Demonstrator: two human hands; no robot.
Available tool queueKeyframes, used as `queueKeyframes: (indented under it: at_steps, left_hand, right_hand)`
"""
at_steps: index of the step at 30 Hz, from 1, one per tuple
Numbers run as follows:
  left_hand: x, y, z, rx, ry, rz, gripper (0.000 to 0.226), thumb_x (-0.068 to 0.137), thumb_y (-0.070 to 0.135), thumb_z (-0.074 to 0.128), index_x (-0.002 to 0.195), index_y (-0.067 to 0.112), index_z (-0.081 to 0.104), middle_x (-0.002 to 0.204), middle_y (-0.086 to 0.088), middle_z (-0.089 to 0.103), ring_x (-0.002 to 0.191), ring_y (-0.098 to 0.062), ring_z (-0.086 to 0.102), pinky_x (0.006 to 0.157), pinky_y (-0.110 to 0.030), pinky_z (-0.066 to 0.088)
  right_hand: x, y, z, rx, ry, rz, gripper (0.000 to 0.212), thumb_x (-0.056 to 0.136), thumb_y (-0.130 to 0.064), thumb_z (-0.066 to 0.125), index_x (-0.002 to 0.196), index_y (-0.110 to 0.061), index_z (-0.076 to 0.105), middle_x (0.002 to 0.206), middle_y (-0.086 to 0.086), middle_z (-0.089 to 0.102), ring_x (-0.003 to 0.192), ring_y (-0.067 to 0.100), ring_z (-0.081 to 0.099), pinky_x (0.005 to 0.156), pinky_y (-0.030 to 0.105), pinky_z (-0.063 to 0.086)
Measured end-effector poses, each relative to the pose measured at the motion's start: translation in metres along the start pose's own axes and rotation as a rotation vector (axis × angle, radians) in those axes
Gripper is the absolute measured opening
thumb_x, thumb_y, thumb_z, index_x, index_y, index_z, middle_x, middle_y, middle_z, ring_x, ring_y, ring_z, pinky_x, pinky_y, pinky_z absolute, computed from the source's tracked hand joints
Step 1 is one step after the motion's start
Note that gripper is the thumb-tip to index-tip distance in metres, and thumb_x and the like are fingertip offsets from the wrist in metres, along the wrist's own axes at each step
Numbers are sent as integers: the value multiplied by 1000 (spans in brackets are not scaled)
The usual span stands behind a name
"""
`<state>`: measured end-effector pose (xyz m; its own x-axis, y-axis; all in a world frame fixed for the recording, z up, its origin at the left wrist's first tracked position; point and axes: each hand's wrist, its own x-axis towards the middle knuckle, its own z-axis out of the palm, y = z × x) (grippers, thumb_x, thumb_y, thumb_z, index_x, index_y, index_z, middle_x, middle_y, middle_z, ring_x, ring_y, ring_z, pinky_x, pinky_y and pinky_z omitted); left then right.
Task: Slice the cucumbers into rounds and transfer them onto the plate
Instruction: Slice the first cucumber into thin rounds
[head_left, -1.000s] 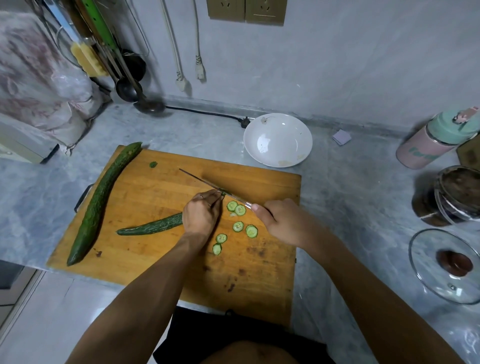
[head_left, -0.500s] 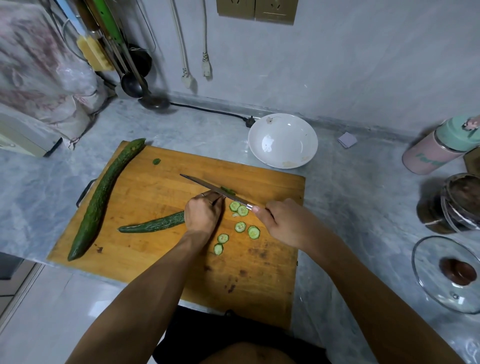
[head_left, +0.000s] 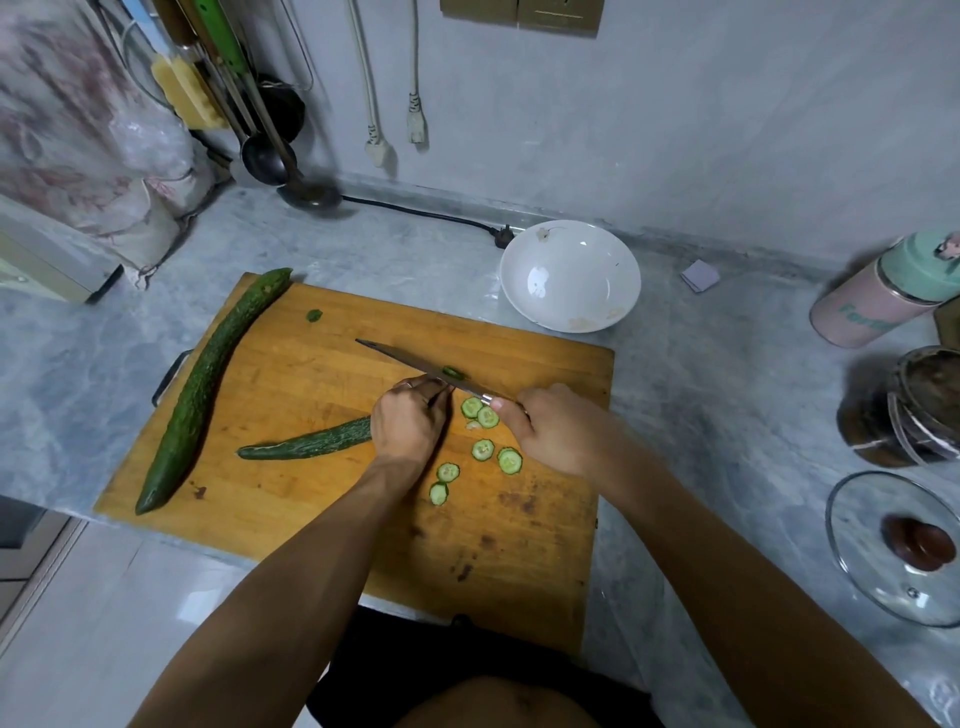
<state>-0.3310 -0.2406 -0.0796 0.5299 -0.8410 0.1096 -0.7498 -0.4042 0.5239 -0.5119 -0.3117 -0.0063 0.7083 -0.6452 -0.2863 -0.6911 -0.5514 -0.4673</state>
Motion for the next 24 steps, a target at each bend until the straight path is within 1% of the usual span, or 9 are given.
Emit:
queueKeyframes:
  at_steps: [3, 6, 11, 13, 15, 18, 19, 21, 24]
  left_hand:
    - [0, 1, 0, -18, -4, 3, 15, 91, 23, 66, 97, 17, 77, 90, -10, 74, 72, -31, 66, 64, -32, 53]
    - [-1, 2, -2, -17, -18, 2, 18, 93, 26, 63, 102, 17, 76, 96, -10, 73, 76, -32, 67, 67, -33, 55]
    - [0, -4, -5, -6, -53, 44, 18, 92, 21, 63, 104, 19, 76, 98, -6, 74, 80, -29, 67, 67, -31, 53]
    - [1, -6, -8, -26, -70, 19, 19, 91, 23, 64, 106, 22, 76, 97, -3, 75, 78, -25, 68, 68, -32, 56]
    - [-1, -10, -10, -81, -85, 15, 20, 90, 23, 66, 107, 22, 76, 101, 0, 75, 84, -21, 70, 73, -33, 58]
    - [-5, -17, -12, -154, -133, 74, 20, 88, 17, 67, 105, 21, 77, 107, 4, 74, 97, -16, 69, 85, -31, 56]
    - [-7, -18, -13, -185, -122, 84, 21, 87, 14, 66, 104, 19, 77, 107, 5, 74, 98, -14, 68, 88, -30, 55]
    - [-13, -17, -20, -288, 6, 35, 20, 86, 8, 65, 100, 15, 76, 104, 4, 73, 95, -11, 66, 88, -25, 53]
    - [-21, -7, -38, -415, 261, 8, 18, 83, 6, 57, 93, 9, 71, 95, -1, 67, 86, -8, 57, 77, -20, 47]
  right_hand:
    - [5, 11, 5, 22, 3, 6, 51, 103, -53, 29, 68, -20, 47, 67, 1, 54, 58, 15, 52, 55, 31, 37]
    - [5, 16, 6, 72, -8, 14, 50, 103, -52, 33, 69, -19, 48, 65, -1, 54, 57, 13, 50, 53, 30, 36]
    - [5, 23, 6, 123, -32, 11, 52, 101, -52, 37, 67, -15, 49, 61, -1, 52, 55, 14, 49, 57, 34, 42]
    - [1, 26, 3, 152, -20, 7, 52, 101, -49, 41, 66, -12, 49, 58, -2, 48, 52, 13, 45, 54, 31, 38]
    - [-7, 31, 2, 165, 11, 8, 51, 102, -45, 43, 64, -11, 47, 55, -2, 44, 50, 11, 41, 51, 27, 31]
    - [-21, 39, 5, 160, 63, 1, 54, 101, -47, 43, 59, -12, 43, 52, 0, 42, 47, 13, 40, 52, 33, 33]
    - [-26, 41, 6, 158, 79, 4, 55, 100, -50, 43, 59, -13, 43, 52, 0, 43, 47, 14, 41, 51, 34, 35]
    - [-36, 43, 8, 151, 111, 15, 55, 97, -55, 43, 59, -15, 43, 51, 0, 45, 46, 14, 43, 49, 33, 34]
    - [-50, 39, 11, 86, 149, 15, 51, 96, -57, 44, 60, -21, 43, 53, -4, 48, 46, 12, 45, 47, 27, 31]
